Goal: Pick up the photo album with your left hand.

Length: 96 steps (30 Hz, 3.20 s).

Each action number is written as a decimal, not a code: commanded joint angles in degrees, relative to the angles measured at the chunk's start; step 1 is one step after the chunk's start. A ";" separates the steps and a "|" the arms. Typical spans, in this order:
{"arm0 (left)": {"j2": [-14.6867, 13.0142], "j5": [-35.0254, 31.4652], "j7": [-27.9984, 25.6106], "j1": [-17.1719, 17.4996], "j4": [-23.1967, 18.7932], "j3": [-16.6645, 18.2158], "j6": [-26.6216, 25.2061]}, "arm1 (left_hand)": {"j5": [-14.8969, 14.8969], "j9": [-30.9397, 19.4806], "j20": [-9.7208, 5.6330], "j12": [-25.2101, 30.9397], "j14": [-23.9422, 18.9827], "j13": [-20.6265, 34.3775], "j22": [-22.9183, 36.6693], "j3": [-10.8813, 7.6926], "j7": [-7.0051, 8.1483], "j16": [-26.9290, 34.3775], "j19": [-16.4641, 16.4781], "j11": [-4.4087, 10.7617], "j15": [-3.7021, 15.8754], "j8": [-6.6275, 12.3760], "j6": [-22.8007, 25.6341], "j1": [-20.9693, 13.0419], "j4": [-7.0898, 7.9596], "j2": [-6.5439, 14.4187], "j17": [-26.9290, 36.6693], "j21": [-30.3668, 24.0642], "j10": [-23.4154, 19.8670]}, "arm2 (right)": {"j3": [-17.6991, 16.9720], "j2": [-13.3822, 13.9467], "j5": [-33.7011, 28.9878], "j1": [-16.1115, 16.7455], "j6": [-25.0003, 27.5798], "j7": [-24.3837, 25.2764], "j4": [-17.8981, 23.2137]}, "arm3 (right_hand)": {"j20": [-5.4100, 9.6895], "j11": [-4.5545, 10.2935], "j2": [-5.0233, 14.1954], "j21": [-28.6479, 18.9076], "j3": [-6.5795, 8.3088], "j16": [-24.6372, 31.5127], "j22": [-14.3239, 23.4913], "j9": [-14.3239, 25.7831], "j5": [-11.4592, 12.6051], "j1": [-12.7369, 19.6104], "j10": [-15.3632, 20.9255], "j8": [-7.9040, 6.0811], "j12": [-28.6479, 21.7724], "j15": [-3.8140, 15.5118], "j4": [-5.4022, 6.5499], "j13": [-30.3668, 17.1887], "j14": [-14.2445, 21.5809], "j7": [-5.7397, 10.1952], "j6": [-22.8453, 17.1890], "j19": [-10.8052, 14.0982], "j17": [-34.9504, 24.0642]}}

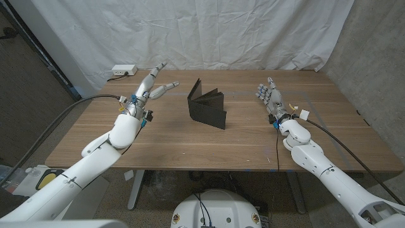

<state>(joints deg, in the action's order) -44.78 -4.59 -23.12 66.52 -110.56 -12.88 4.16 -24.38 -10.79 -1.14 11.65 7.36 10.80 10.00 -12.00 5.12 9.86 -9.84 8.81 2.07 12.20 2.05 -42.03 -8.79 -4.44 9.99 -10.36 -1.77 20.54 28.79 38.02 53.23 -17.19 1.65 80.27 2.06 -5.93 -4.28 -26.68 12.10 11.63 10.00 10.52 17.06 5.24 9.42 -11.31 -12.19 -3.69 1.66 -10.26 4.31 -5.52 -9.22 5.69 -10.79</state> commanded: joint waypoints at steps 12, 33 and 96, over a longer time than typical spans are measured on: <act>-3.40 -10.51 -0.85 -0.15 -8.40 -2.06 -13.39 | 0.05 -0.33 0.00 0.71 0.57 0.17 0.32 0.47 1.14 0.59 -4.56 1.42 3.40 0.28 0.82 -1.29 0.17 -0.04 0.26 -0.48 -1.90 | -1.18 0.71 1.06 0.96 -0.70 -0.39 0.25 | 1.10 0.28 0.36 0.20 -0.22 0.54 0.20 0.29 -0.14 0.65 0.70 -0.09 0.00 0.50 -0.17 -0.15 2.35 -0.01 -0.52 2.33 -0.31; -7.93 -13.39 3.15 -0.08 -11.99 -1.43 -20.15 | 0.03 -0.35 0.71 0.63 0.54 0.18 0.31 0.71 1.63 0.73 -4.16 1.80 3.53 0.20 0.99 -2.00 0.25 -0.29 0.23 -0.79 -2.10 | -1.18 0.52 0.30 1.24 -0.11 1.80 2.14 | 0.94 0.32 0.50 0.68 -0.35 0.30 0.24 0.29 -0.24 0.71 0.62 -0.09 0.10 0.38 -0.22 -0.16 2.10 -0.06 -0.61 2.33 -0.35; -16.58 -32.38 20.90 -9.81 -20.81 -12.57 -39.74 | -0.49 -0.39 2.68 1.40 -3.84 0.36 0.36 1.28 6.30 1.65 -0.80 2.20 4.56 0.61 8.04 -8.50 0.43 0.35 0.24 -1.62 -4.23 | -1.75 0.13 1.62 2.44 0.24 2.56 3.99 | 0.66 0.02 0.89 1.89 -0.81 0.10 0.32 0.32 -0.57 0.67 0.71 -0.06 0.18 0.01 -0.26 -0.21 2.20 0.20 -0.76 2.61 -0.47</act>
<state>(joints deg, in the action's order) -60.09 -31.51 -6.78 59.13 -129.73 -22.57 -32.22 -24.59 -11.06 1.83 12.53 3.93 11.08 10.28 -10.74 11.02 11.25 -9.95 10.65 2.15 13.08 10.71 -49.72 -8.31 -4.13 10.12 -11.70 -5.49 19.10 29.00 39.11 55.64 -16.91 4.42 84.51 2.15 -5.72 -3.91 -24.95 11.38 11.87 9.99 10.52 16.51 5.62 9.62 -11.31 -12.19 -3.48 1.45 -10.25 6.14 -5.73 -9.63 7.83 -11.05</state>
